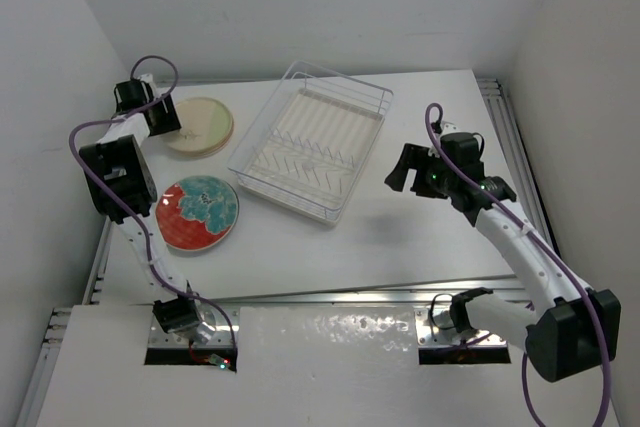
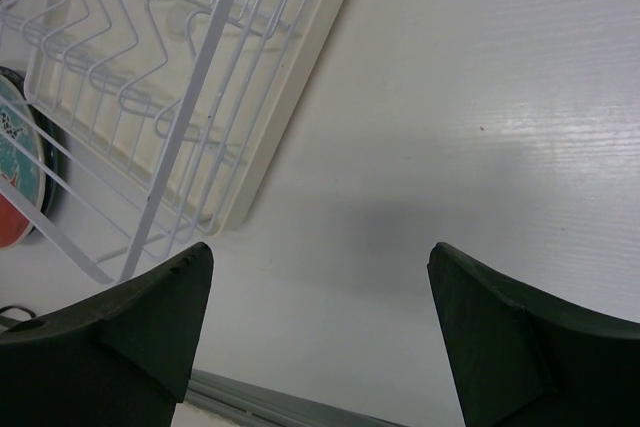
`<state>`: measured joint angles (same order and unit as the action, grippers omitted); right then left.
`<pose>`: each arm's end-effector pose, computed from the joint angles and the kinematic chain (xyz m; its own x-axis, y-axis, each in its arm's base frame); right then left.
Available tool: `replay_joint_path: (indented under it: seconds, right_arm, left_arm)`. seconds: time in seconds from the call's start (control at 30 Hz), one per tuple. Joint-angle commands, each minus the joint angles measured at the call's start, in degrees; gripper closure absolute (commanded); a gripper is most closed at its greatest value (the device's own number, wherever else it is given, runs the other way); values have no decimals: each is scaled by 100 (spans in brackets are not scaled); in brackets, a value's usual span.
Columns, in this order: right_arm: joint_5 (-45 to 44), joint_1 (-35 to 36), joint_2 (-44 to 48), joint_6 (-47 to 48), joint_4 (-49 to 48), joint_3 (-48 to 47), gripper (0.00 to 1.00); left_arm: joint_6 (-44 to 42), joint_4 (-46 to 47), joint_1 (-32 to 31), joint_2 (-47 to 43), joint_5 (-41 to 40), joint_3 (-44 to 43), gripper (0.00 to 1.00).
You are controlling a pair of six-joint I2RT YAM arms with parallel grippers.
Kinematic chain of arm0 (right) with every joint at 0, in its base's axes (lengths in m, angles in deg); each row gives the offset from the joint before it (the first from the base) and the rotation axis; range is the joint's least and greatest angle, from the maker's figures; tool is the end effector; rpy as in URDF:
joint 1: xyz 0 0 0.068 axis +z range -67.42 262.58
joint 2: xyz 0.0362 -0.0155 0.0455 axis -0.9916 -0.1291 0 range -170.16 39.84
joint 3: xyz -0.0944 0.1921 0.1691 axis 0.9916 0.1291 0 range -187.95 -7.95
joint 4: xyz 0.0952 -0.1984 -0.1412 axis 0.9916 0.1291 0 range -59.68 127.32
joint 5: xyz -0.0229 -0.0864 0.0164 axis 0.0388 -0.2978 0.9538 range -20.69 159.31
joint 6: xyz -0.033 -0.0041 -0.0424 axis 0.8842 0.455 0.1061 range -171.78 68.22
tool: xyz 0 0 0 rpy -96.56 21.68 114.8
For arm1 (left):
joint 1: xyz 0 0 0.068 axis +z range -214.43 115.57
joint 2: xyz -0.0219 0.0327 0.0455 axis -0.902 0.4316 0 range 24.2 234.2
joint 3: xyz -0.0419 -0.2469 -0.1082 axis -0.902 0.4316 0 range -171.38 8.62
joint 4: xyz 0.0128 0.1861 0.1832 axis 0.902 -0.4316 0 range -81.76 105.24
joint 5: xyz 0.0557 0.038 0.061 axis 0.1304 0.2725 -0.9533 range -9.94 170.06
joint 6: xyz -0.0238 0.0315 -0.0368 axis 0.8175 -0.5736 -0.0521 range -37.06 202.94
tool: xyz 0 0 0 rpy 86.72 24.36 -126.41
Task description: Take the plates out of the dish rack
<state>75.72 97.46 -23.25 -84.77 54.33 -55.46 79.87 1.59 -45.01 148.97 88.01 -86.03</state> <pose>0.2279 0.0647 0.2711 -0.7009 0.3737 -0.6076 0.0516 0.8761 0.4793 0.4652 0.1588 0.1837 -0.6640 -0.1779 -0.7262 -0.1998 0.9782 -0.0569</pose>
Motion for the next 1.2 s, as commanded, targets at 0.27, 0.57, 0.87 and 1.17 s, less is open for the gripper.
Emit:
replay_joint_path:
  seconds: [0.27,0.57,0.87,1.17]
  right_arm:
    - [-491,33,7,231,-230,-233,6]
    - [-3511,-54,666,1382,-125,-101,1]
    - [-4193,-1074,930,1760,-816,399,1]
    - [-3867,-1083,754,1998,-1205,558,1]
  left_arm:
    - [113,-550,-52,-576,-415,-624,32]
    - [-605,-1789,18,-2111,-1802,-1320,19]
    - [-1610,-1924,27,-4255,-3351,1084,3]
    - [-563,-1711,27,-5560,-3686,2495,0]
